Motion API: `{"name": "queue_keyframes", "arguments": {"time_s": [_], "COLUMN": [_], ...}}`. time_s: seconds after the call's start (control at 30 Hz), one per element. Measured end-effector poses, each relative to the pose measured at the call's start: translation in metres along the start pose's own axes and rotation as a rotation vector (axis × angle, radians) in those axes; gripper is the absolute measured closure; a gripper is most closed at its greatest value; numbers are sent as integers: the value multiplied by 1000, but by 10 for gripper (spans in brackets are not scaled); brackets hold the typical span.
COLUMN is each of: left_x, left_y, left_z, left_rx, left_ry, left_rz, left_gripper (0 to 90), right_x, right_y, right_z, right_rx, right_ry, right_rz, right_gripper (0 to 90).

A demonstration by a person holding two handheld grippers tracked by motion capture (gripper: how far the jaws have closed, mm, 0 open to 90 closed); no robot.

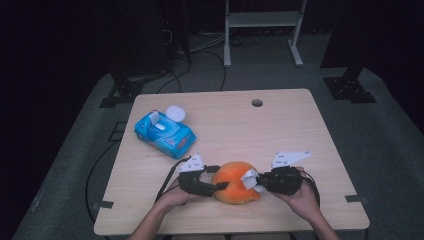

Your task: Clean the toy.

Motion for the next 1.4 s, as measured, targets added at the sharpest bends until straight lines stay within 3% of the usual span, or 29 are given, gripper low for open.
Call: {"name": "queue_keyframes", "arguments": {"time_s": [0.2, 0.33, 0.5, 0.6, 0.7, 0.73, 0.77, 0.8, 0.87, 0.9, 0.93, 1.0, 1.03, 1.07, 1.1, 1.2, 1.23, 1.3, 1.33, 1.4], "left_x": [-5, -7, -8, -10, -5, -5, -5, -7, -12, -19, -21, -23, -26, -26, -24, -22, -20, -18, -18, -18], "left_y": [9, 14, 13, 9, 13, 13, 15, 16, 19, 27, 30, 32, 36, 36, 35, 33, 31, 28, 28, 28], "left_z": [-1, -3, -1, -2, -9, -9, -10, -10, -10, -13, -14, -15, -16, -16, -15, -14, -13, -12, -12, -13], "left_rx": [38, 55, 53, 27, 52, 52, 53, 41, 35, 31, 30, 27, 20, 20, 15, 16, 17, 24, 24, 26], "left_ry": [-2, -12, -4, -10, -31, -31, -32, -36, -30, -31, -33, -33, -41, -41, -50, -46, -49, -43, -43, -42], "left_rz": [-22, -63, -51, -24, -4, -4, -14, -40, -87, -146, -168, -179, -214, -214, -220, -202, -198, -186, -186, -186], "left_gripper": [299, 300, 274, 157, 134, 164, 164, 220, 300, 322, 322, 322, 322, 322, 323, 325, 324, 324, 323, 317], "right_x": [0, -9, -9, -2, 3, 3, 3, 1, -7, -15, -18, -20, -21, -21, -19, -19, -17, -12, -12, -8], "right_y": [17, 9, 9, 6, 3, 3, 3, 3, -2, -13, -20, -27, -38, -38, -41, -35, -22, -7, -7, 4], "right_z": [8, 10, 4, 5, 7, 7, 8, 11, 16, 15, 13, 9, 0, 0, -6, -5, 2, 7, 7, 12], "right_rx": [55, 33, 34, 6, -6, -6, -5, -1, -7, -19, -32, -45, -43, -43, -15, -4, 33, 60, 60, 45], "right_ry": [10, 55, 42, -8, -40, -40, -44, -37, 12, 54, 66, 70, 59, 59, 39, 42, 48, 46, 46, 59], "right_rz": [-40, -35, -35, -36, -28, -28, -22, -22, -20, -4, 8, 20, 48, 48, 78, 61, 41, 9, 9, -49], "right_gripper": [833, 835, 836, 836, 836, 836, 836, 836, 836, 836, 837, 837, 837, 837, 838, 839, 839, 839, 839, 839]}}
Point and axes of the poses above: each handheld gripper's, and its own axes: z roughly backward along the jaws, x roughly out of its underside, y roughly to its right, the point moved 6 cm from there along -z, roughly forward along the jaws, and after that the axes turned 13 degrees about -z, right-handed, at the moved point
